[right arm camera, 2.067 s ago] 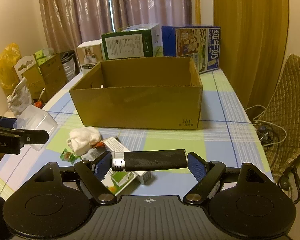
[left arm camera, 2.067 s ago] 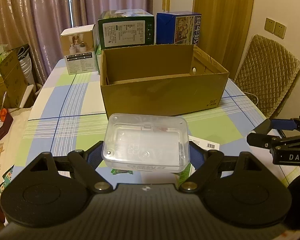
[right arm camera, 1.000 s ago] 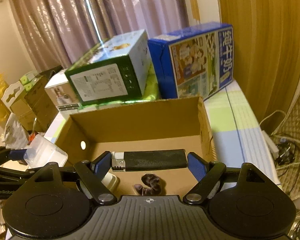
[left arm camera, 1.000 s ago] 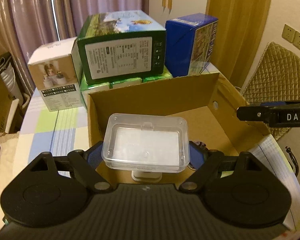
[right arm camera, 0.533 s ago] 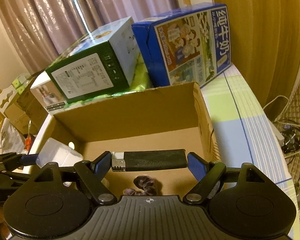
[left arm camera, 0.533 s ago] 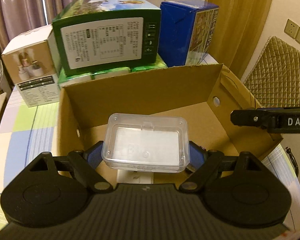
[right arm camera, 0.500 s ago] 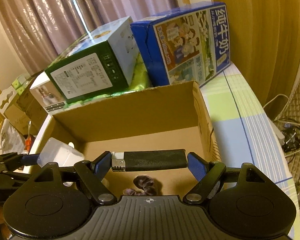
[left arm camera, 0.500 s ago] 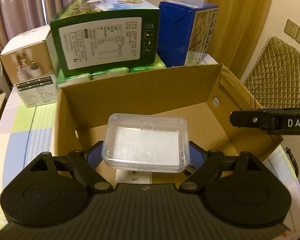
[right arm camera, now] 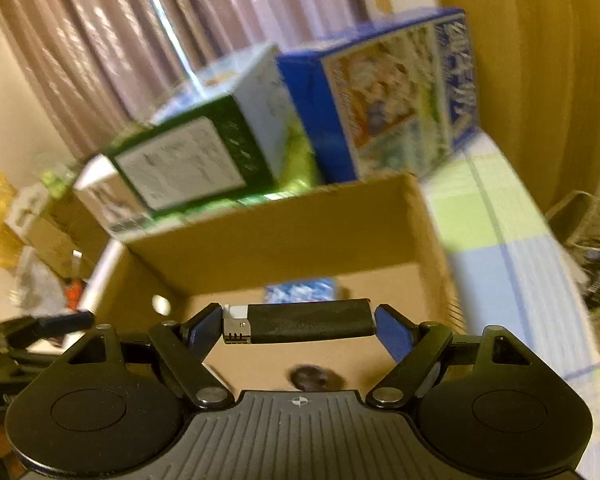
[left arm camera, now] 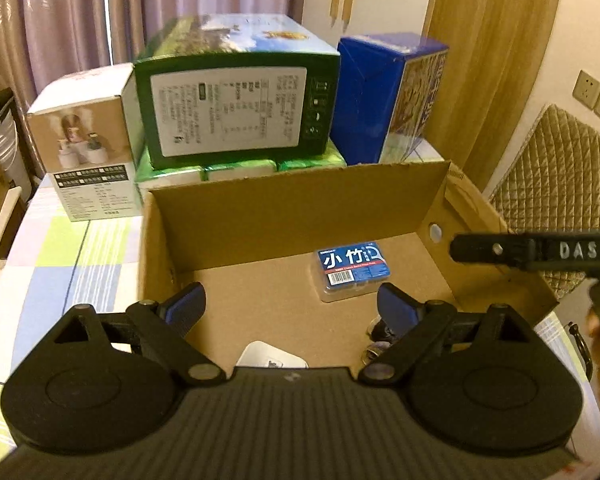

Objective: Organize objects
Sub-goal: 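Carry the lighter and clear container into the box and release both, then move both grippers back over the remaining items on the table, then grasp the green-and-white medicine box with the right gripper while the left grasps the snack packet, then lift the medicine box and snack packet with both grippers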

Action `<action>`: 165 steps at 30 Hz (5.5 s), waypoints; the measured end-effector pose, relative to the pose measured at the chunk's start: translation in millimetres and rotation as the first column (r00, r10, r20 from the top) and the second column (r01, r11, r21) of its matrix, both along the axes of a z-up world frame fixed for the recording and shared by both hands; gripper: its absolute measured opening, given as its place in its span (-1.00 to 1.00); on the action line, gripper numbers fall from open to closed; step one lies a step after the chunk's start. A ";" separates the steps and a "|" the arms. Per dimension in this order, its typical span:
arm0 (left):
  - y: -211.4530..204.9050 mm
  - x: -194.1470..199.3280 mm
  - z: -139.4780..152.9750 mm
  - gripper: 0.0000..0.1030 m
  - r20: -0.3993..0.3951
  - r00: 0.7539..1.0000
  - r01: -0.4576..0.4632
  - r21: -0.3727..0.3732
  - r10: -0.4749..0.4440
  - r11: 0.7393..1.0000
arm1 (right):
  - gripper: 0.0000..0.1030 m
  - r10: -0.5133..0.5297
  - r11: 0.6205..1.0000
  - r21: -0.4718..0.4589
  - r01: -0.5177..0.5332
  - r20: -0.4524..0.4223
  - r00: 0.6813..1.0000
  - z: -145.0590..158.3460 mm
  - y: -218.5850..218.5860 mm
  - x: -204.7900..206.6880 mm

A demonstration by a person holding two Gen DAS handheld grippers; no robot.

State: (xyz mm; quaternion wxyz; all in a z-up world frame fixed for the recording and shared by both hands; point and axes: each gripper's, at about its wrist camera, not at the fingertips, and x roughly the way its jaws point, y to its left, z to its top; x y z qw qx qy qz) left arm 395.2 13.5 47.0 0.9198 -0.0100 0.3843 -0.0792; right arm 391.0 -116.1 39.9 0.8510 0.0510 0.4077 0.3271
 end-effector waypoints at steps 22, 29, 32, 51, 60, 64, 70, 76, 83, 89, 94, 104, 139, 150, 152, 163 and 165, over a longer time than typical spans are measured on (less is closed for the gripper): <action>10.7 -178.8 48.7 0.91 0.093 0.993 -0.078 0.032 0.075 0.996 | 0.96 -0.006 0.998 -0.062 0.010 0.067 0.998 39.7 -76.5 -151.3; 7.8 -248.7 43.2 0.97 0.076 0.991 -0.110 0.017 0.109 0.994 | 0.96 -0.025 0.996 -0.083 0.028 0.045 0.999 33.3 -103.1 -223.7; 6.5 -271.6 38.6 0.97 0.066 0.991 -0.117 0.014 0.116 0.993 | 0.96 -0.031 0.996 -0.087 0.034 0.036 0.999 30.7 -111.8 -245.1; 26.5 -333.6 -0.4 0.97 -0.004 0.984 -0.180 0.020 0.180 0.983 | 0.96 -0.024 0.997 -0.069 0.021 -0.034 0.999 -12.4 -117.7 -313.6; 32.4 -324.8 -7.6 0.97 -0.014 0.983 -0.182 0.028 0.182 0.983 | 0.96 -0.016 0.998 -0.055 0.012 -0.063 0.998 -24.2 -100.2 -308.0; 34.7 -318.0 -15.8 0.97 -0.030 0.983 -0.182 0.026 0.183 0.983 | 0.96 -0.008 0.998 -0.056 0.004 -0.079 0.997 -32.3 -90.0 -301.4; 39.6 -303.2 -29.4 0.97 -0.057 0.980 -0.192 0.025 0.193 0.981 | 0.73 0.009 0.998 -0.067 -0.017 -0.115 0.993 -48.4 -75.1 -288.1; 42.9 -286.4 -42.5 0.97 -0.085 0.977 -0.192 0.020 0.193 0.981 | 0.64 0.024 0.997 -0.071 -0.037 -0.168 0.985 -68.5 -59.0 -276.6; 44.6 -269.2 -55.8 0.97 -0.112 0.975 -0.194 0.010 0.194 0.981 | 0.64 0.015 0.998 -0.061 -0.031 -0.245 0.969 -92.2 -39.9 -258.0; 47.7 -259.9 -67.4 0.97 -0.137 0.970 -0.201 0.004 0.199 0.980 | 0.57 -0.016 0.999 -0.054 0.000 -0.312 0.950 -111.4 -33.9 -242.5; 47.0 -257.2 -74.8 0.97 -0.154 0.968 -0.203 -0.001 0.200 0.979 | 0.16 -0.018 0.999 -0.052 0.001 -0.328 0.944 -109.8 -41.2 -234.3; 38.2 -255.8 -76.8 0.97 -0.161 0.970 -0.184 -0.009 0.180 0.983 | 0.02 0.044 0.949 -0.305 -0.079 -0.119 0.992 -101.9 -45.9 -221.4; -23.3 -229.0 -123.5 -0.33 -0.199 0.978 -0.055 0.061 0.066 0.997 | 0.06 0.210 0.928 -0.320 -0.190 0.029 0.977 -117.1 -71.3 -253.9; -21.8 -224.1 -126.5 -0.26 -0.183 0.983 -0.015 0.075 0.028 0.997 | 0.19 0.174 0.944 -0.290 -0.157 0.034 0.984 -119.2 -72.6 -249.7; -23.4 -222.5 -127.5 -0.26 -0.177 0.984 -0.006 0.086 0.021 0.996 | 0.20 0.173 0.945 -0.289 -0.155 0.038 0.984 -119.9 -72.5 -249.2; -24.3 -225.4 -128.5 -0.29 -0.162 0.987 0.015 0.103 0.002 0.995 | 0.19 0.193 0.930 -0.331 -0.157 0.079 0.978 -123.4 -62.9 -252.3; -24.5 -225.5 -127.8 -0.36 -0.167 0.986 0.017 0.105 0.000 0.994 | 0.17 0.193 0.930 -0.335 -0.153 0.091 0.977 -124.2 -63.0 -253.9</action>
